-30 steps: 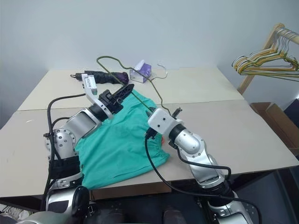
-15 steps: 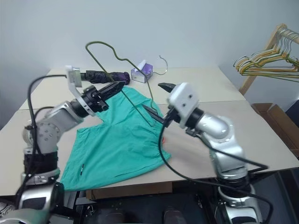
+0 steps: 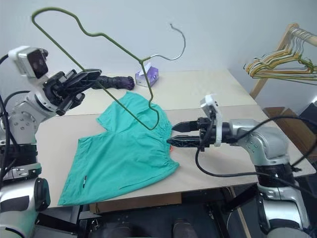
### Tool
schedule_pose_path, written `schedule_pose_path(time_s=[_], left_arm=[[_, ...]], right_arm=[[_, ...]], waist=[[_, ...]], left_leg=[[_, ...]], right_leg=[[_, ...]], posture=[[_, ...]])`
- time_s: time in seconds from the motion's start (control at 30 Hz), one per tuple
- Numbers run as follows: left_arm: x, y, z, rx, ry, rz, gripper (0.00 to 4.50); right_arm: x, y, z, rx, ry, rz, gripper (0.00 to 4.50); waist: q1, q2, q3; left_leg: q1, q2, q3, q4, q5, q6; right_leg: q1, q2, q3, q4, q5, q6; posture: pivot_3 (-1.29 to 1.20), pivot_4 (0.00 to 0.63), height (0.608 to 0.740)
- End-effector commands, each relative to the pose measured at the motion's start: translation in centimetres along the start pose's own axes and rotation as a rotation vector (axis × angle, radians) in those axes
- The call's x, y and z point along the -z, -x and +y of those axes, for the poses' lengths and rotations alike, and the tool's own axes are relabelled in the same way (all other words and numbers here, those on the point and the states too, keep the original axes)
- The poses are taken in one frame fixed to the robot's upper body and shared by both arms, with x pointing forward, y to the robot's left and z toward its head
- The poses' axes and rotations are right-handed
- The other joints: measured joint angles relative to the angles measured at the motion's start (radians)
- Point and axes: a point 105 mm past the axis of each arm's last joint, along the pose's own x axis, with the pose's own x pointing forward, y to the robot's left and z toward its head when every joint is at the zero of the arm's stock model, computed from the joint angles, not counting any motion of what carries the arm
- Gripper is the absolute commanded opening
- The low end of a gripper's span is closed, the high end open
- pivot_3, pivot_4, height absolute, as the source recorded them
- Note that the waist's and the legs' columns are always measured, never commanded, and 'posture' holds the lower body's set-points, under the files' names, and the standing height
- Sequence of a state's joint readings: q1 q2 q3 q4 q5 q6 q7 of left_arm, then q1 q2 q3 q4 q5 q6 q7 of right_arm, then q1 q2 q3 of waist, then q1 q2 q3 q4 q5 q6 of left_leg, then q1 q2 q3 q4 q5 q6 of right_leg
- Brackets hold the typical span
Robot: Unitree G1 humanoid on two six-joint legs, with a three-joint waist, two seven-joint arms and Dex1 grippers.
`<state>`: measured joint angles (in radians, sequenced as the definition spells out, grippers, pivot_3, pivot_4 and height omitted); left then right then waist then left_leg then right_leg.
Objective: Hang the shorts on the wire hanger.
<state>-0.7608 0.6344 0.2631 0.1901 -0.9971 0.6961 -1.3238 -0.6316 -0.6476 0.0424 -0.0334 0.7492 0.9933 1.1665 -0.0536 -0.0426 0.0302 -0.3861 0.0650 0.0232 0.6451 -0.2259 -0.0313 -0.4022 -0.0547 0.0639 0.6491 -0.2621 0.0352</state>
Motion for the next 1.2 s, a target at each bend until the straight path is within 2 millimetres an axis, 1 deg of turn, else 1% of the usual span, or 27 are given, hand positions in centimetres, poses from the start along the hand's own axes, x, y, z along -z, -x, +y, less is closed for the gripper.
schedule_pose_path(time_s=[0.03,0.1,0.17,0.37,0.53,0.67,0.7,0.73,0.9,0.93,0.97,1.1,1.13,1.2], left_arm=[[-1.1,-0.2,-0.9,0.073,-0.028,-0.042,0.0],[-0.8,-0.4,-1.0,0.086,-0.018,-0.045,0.0],[-0.6,-0.5,-1.0,0.092,-0.017,-0.046,0.0],[-0.3,-0.7,-1.0,0.089,-0.015,-0.055,0.0],[-0.3,-0.6,-0.9,0.082,-0.02,-0.065,0.0],[-0.3,-0.8,-0.9,0.085,-0.021,-0.059,0.0],[-0.3,-0.8,-0.9,0.084,-0.021,-0.058,0.0],[-0.2,-0.8,-0.9,0.083,-0.019,-0.059,0.0],[-0.1,-0.8,-0.8,0.079,-0.01,-0.06,0.0],[0.0,-0.8,-0.8,0.076,-0.009,-0.06,0.0],[0.0,-0.8,-0.7,0.074,-0.006,-0.06,0.0],[0.6,-0.9,-0.5,0.065,0.007,-0.046,0.0],[0.8,-0.9,-0.4,0.06,0.006,-0.041,0.0],[1.0,-0.9,-0.2,0.051,0.011,-0.031,0.0]], right_arm=[[-1.1,-1.1,0.2,-0.051,-0.016,-0.004,4.46],[-1.8,-2.1,0.5,-0.091,-0.015,-0.019,4.46],[-2.4,-2.6,1.0,-0.128,-0.009,-0.031,4.46],[-3.3,-3.6,1.7,-0.165,0.023,-0.027,4.46],[-3.1,-4.2,2.1,-0.176,0.072,0.006,4.46],[-3.2,-4.3,2.2,-0.176,0.078,0.002,4.46],[-3.2,-4.3,2.2,-0.172,0.08,0.0,4.09],[-3.3,-4.3,2.1,-0.169,0.081,-0.004,3.96],[-3.5,-4.2,2.0,-0.156,0.081,-0.014,2.33],[-3.5,-4.2,1.9,-0.152,0.08,-0.016,2.09],[-3.5,-4.2,1.9,-0.15,0.076,-0.019,1.66],[-3.3,-4.4,1.7,-0.139,0.075,-0.027,0.29],[-3.3,-4.4,1.7,-0.138,0.076,-0.029,0.03],[-3.4,-4.5,1.7,-0.137,0.081,-0.037,0.01]], waist=[[0.0,0.0,0.0],[0.001,0.0,0.0],[0.003,0.0,0.0],[0.009,0.0,0.0],[0.009,0.0,0.0],[0.009,0.0,0.0],[0.009,0.0,0.0],[0.009,0.0,0.0],[0.008,0.0,0.0],[0.008,0.0,0.0],[0.008,0.0,0.0],[0.008,0.0,0.0],[0.006,0.0,0.0],[0.006,0.0,0.0]], left_leg=[[-0.001,0.0,0.0,0.0,0.0,0.0],[-0.003,0.0,0.0,0.0,0.0,0.0],[-0.003,0.0,0.0,0.0,0.0,0.0],[-0.003,0.0,0.0,0.0,0.0,0.0],[-0.003,0.0,0.0,0.0,0.0,0.0],[-0.003,0.0,0.0,0.001,0.0,0.0],[-0.003,0.0,0.0,0.001,0.0,0.0],[-0.003,0.0,0.0,0.001,0.0,0.0],[-0.003,0.0,0.0,0.001,0.0,0.0],[-0.003,0.0,0.0,0.001,0.0,0.0],[-0.003,0.0,0.0,0.001,0.0,0.0],[-0.003,0.0,0.0,0.001,0.0,0.0],[-0.003,0.0,0.0,0.001,0.0,0.0],[-0.003,0.0,0.0,0.001,0.0,0.0]], right_leg=[[-0.001,0.0,0.0,0.0,0.0,0.0],[-0.002,0.0,0.0,0.0,0.0,0.0],[-0.002,0.0,0.0,0.0,0.0,0.0],[-0.002,0.0,0.0,0.0,0.0,0.0],[-0.002,0.0,0.0,0.0,0.0,0.0],[-0.002,0.0,0.0,0.0,0.0,0.001],[-0.002,0.0,0.0,0.0,0.0,0.001],[-0.002,0.0,0.0,0.0,0.0,0.001],[-0.002,0.0,0.0,0.0,0.0,0.0],[-0.002,0.0,0.0,0.0,0.0,0.0],[-0.002,0.0,0.0,0.0,0.0,0.001],[-0.002,0.0,0.0,0.0,0.0,0.0],[-0.002,0.0,0.0,0.0,0.0,0.001],[-0.002,0.0,0.0,0.0,0.0,0.001]], posture=[[0.0,0.0,0.74],[-0.01,0.0,0.74],[0.0,0.0,0.74],[0.0,0.0,0.74],[0.0,0.0,0.74],[0.0,0.0,0.74],[0.0,0.0,0.74],[0.0,0.0,0.74],[-0.01,0.0,0.74],[-0.01,0.0,0.74],[-0.01,0.0,0.74],[-0.01,0.0,0.74],[-0.01,0.0,0.74],[-0.01,0.0,0.74]])
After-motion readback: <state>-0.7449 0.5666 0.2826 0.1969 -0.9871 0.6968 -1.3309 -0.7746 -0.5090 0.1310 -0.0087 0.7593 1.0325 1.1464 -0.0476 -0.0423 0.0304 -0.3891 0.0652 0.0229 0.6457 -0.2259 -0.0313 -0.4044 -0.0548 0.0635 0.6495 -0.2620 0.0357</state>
